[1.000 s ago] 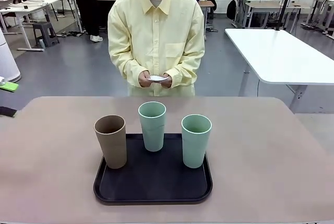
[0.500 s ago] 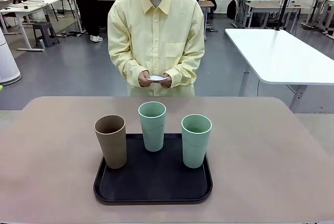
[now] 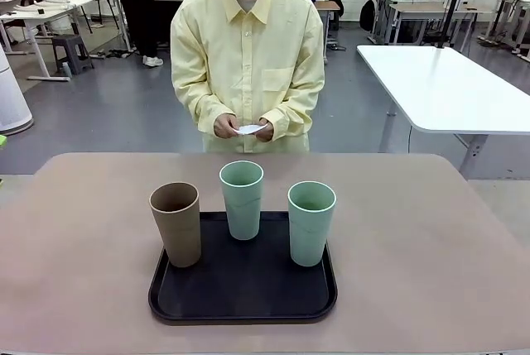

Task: Place coasters on the table and set cups on them.
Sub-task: Pick up one Reusable plastic cup and place it on a coaster set by the human.

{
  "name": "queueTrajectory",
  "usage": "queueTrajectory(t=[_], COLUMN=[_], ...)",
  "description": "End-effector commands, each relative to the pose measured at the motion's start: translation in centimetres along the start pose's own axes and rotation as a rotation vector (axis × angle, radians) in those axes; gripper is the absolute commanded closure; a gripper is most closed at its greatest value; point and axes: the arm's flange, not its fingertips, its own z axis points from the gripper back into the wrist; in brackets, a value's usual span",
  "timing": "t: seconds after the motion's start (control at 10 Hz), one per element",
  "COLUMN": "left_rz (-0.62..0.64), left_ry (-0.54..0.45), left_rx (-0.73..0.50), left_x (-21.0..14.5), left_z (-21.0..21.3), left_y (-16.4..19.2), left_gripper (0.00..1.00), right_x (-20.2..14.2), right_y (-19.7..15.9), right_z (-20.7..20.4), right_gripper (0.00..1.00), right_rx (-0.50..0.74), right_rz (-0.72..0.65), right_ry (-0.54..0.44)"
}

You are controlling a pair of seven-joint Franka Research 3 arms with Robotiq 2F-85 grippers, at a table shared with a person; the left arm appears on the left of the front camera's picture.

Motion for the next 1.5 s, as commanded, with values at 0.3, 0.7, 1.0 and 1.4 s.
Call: queueTrajectory(t=[0.3,0.7,1.0,1.4], left_rz=[-0.017,-0.017,-0.017,-0.017], left_ry=[0.003,0.003,0.003,0.003], left_rx=[-0.013,-0.013,-0.013,-0.013], left_x=[0.25,0.25,0.25,0.25], left_z=[-0.04,-0.04,-0.04,-0.04], left_y=[-0.11,-0.11,-0.11,-0.11], left_gripper=[0.00,0.00,0.00,0.00], right_x=[0.13,0.13,0.13,0.13], right_y=[-0.08,-0.08,-0.08,-0.08], right_z=[0.22,0.22,0.22,0.22], right_gripper=[0.00,0.00,0.00,0.00], right_rx=[0.009,0.009,0.009,0.009], right_rz=[0.015,0.015,0.015,0.015], right_ry=[-0.009,-0.009,-0.009,-0.009])
